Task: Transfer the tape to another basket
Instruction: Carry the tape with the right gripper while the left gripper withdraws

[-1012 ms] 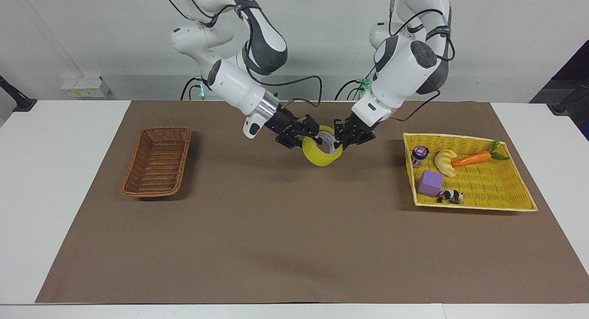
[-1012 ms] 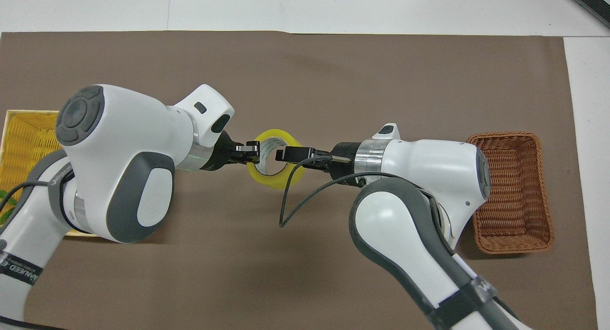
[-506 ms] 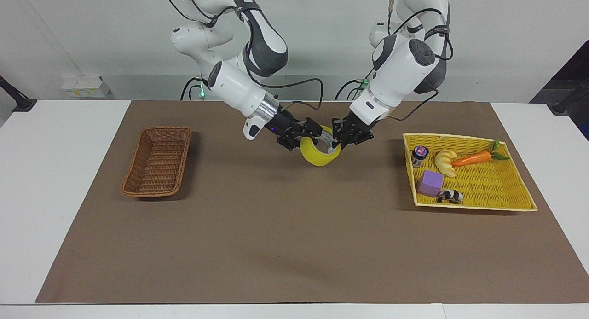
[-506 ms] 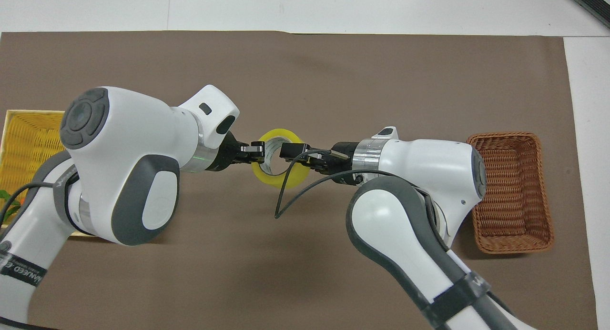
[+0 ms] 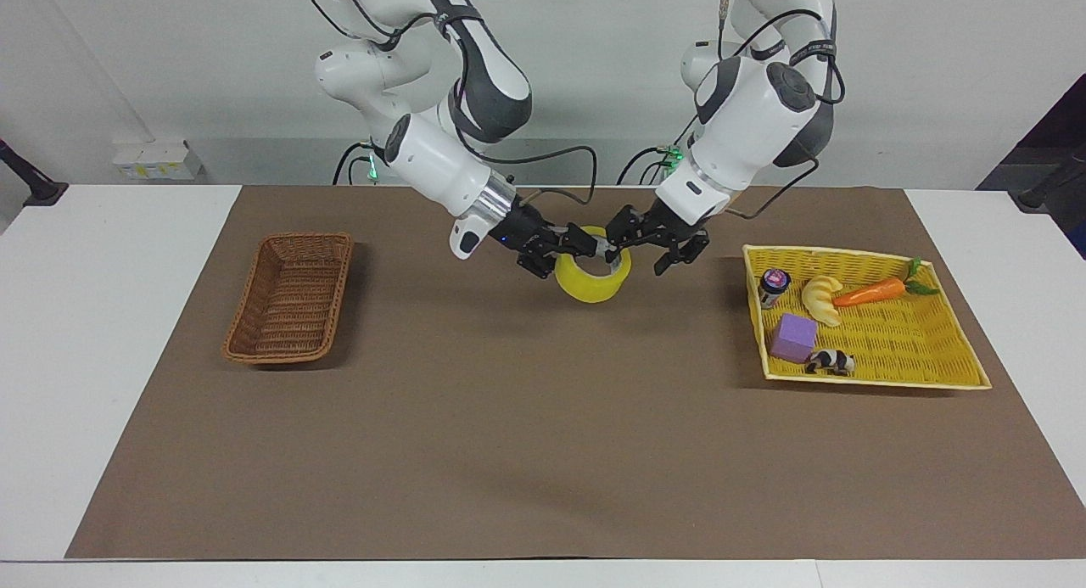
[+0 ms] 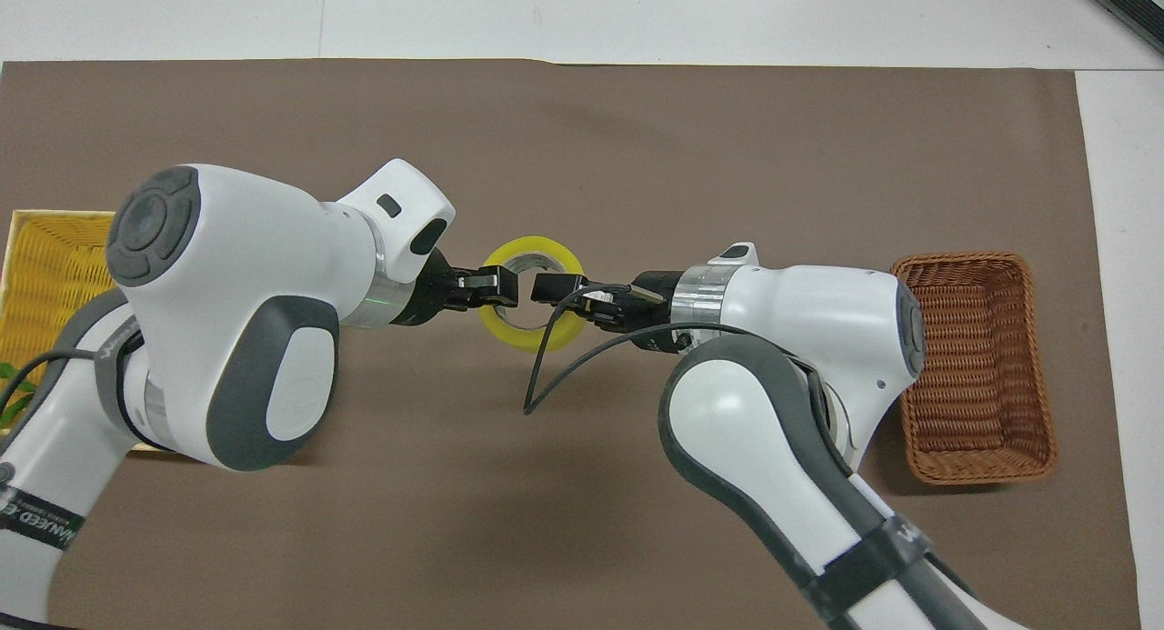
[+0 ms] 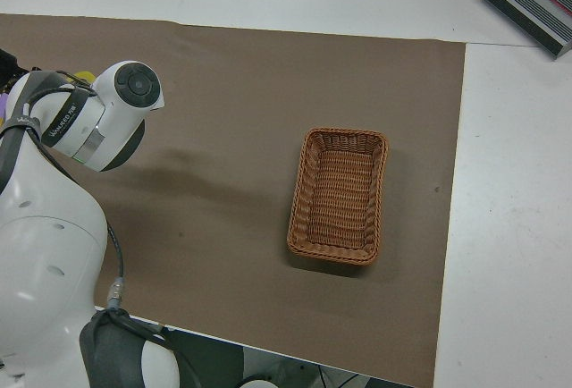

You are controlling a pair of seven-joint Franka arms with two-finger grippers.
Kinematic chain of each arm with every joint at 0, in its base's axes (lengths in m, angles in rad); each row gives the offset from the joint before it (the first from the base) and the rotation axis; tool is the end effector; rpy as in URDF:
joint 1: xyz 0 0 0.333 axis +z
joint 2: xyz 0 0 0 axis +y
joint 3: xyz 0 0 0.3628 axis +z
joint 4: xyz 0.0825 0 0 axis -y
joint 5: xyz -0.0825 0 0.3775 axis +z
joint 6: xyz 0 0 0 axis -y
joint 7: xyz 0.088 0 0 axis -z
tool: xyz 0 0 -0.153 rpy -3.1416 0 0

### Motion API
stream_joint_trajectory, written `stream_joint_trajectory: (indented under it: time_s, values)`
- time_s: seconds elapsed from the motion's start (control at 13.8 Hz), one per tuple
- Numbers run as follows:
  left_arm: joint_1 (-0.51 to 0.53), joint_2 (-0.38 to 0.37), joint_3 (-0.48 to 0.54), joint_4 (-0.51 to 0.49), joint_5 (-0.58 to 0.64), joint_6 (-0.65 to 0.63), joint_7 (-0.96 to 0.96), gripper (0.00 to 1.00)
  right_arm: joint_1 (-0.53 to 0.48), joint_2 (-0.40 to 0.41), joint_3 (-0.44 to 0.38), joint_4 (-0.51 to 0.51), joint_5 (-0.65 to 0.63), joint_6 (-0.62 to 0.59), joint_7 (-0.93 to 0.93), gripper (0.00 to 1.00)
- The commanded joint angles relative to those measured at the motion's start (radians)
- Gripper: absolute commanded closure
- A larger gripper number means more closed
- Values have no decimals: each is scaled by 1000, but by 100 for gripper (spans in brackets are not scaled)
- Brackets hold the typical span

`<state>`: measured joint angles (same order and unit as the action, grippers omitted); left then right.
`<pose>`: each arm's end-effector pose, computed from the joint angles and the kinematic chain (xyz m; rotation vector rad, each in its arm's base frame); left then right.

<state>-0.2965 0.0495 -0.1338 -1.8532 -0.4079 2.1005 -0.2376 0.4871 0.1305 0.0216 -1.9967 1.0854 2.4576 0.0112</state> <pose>0.5339 -0.2818 0.5208 2.7199 -0.0254 0.0833 0.5417 0.3304 0.4495 -2.2697 0.3097 -0.0898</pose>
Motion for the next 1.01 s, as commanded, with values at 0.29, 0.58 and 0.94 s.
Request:
stream_joint_trajectory:
  time_s: [0.29, 0.58, 0.94]
  values:
    - [134, -69, 2, -8, 265, -105, 56, 0, 8, -2, -3, 6, -180, -35, 242, 100]
    - [288, -66, 3, 26, 317, -106, 284, 0, -18, -3, -11, 3, -327, -135, 295, 100]
    - [416, -53, 3, 210, 432, -261, 400, 0, -136, -3, -11, 1, -560, -271, 317, 100]
